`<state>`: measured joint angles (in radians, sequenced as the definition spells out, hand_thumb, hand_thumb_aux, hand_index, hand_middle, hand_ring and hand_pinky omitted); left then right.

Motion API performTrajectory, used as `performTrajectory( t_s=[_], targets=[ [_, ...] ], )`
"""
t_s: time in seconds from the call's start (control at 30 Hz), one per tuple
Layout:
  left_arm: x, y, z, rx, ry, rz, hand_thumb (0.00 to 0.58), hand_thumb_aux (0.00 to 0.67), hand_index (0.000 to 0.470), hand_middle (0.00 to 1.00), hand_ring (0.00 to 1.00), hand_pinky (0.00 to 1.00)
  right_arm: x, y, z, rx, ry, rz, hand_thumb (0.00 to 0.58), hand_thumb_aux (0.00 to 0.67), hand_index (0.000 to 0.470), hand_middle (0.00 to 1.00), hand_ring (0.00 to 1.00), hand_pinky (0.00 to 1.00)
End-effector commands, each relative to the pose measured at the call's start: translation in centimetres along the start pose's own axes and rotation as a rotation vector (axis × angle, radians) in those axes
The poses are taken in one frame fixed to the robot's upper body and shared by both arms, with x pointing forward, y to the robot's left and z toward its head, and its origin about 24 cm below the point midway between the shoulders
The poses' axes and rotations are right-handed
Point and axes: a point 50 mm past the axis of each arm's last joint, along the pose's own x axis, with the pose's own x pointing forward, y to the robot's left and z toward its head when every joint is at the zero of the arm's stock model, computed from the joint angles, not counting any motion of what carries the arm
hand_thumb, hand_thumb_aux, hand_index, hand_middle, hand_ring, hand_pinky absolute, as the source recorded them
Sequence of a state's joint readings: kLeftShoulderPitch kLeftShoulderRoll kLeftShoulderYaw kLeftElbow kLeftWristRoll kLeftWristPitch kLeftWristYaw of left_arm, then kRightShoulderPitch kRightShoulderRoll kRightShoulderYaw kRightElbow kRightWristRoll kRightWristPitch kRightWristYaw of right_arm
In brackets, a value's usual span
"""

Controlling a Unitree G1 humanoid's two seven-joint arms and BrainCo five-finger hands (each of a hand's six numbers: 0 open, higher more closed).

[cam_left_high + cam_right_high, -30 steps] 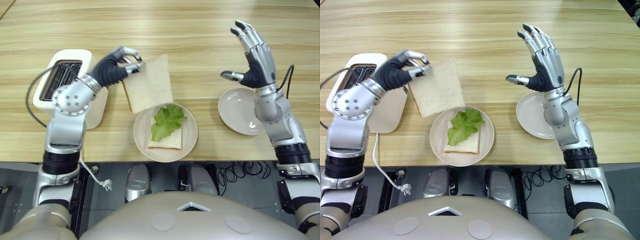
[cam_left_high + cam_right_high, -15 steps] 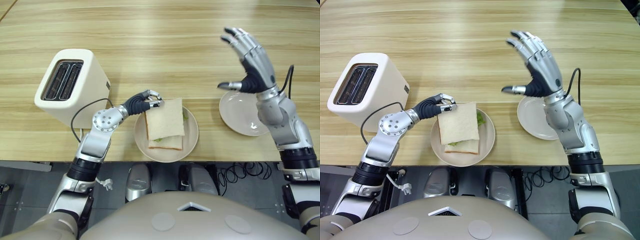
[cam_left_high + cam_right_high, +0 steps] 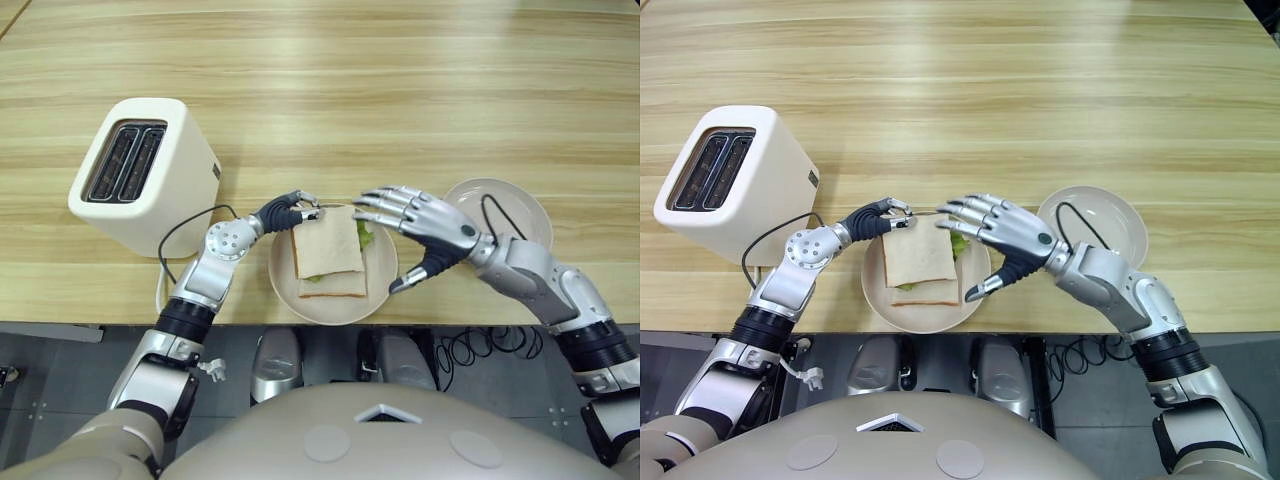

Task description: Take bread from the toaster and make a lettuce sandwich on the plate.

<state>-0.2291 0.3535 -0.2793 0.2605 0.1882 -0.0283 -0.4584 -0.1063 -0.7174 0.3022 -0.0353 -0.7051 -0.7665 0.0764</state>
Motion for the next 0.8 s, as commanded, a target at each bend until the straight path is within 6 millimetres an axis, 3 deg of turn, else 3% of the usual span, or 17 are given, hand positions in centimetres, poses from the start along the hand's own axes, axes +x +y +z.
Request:
performTrajectory(
  t_s=[0.03,0.53,0.77,0.8],
  targets=[
    [0.3,-0.5,-0.5,0.027,0.021,-0.018,0.580,0.670,0.460,1.00,1.00,1.00,0.1,1.1,0.2,-0.017,-0.008,0.091,0.000,0.000,0.000,0.00,0.00,0.00],
    [0.6,-0.7,-0.6,0.051,0.027,-0.026,0.580,0.670,0.460,1.00,1.00,1.00,2.5,5.7,0.7,-0.068,-0.028,0.290,0.000,0.000,0.000,0.00,0.00,0.00],
    [0.7,-1.0,-0.4,0.071,0.030,-0.040,0.580,0.670,0.460,1.00,1.00,1.00,2.1,8.1,0.9,0.001,-0.021,0.464,0.000,0.000,0.000,0.00,0.00,0.00],
    [0.7,-1.0,-0.4,0.089,0.032,-0.037,0.580,0.670,0.460,0.66,0.66,0.66,2.0,8.4,1.0,0.018,-0.018,0.492,0.000,0.000,0.000,0.00,0.00,0.00]
  ],
)
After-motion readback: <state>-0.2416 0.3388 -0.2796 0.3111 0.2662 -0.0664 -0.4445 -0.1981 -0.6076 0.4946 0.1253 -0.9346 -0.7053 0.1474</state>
